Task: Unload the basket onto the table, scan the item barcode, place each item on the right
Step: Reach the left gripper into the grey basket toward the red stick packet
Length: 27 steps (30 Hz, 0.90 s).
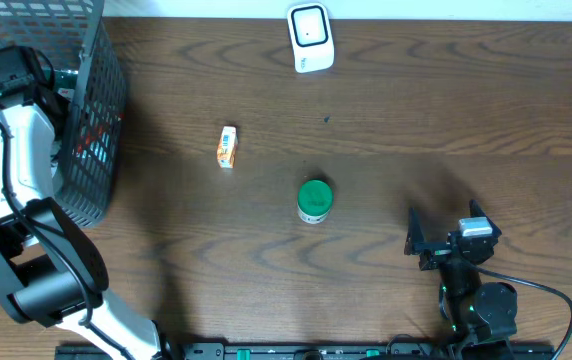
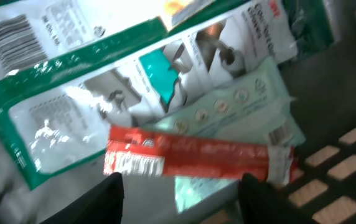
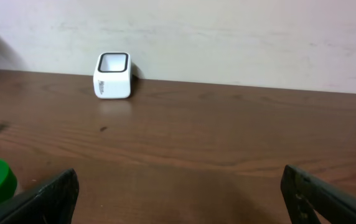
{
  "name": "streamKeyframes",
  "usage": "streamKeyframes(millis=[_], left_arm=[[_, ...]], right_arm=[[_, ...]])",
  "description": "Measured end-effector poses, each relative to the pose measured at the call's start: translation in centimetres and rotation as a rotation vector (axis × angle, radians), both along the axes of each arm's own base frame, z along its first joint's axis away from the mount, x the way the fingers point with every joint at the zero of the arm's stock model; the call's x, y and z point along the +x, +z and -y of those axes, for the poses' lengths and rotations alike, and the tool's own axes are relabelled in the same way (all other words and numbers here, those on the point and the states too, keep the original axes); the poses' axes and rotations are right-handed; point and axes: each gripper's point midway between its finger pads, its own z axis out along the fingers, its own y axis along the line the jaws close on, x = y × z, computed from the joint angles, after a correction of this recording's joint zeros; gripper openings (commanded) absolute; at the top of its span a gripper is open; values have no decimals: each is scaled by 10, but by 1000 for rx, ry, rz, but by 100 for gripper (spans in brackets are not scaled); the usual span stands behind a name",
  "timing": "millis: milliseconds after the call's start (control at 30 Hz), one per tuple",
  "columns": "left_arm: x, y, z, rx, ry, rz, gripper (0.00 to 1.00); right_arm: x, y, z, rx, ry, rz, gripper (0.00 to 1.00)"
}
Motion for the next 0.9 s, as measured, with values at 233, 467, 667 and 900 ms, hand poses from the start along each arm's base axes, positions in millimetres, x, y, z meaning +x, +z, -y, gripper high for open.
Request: streamKeyframes(millis=[233, 467, 667, 900], left_arm=[[4, -2, -2, 16, -37, -1, 71], [10, 0, -4, 79, -173, -21, 94], [23, 8, -11, 179, -368, -16, 96], [20, 3, -13, 235, -603, -80, 79]], right_arm=[[0, 0, 0, 0, 0, 0, 99], [0, 0, 0, 0, 0, 0, 99], [0, 0, 0, 0, 0, 0, 99], [0, 0, 0, 0, 0, 0, 99]])
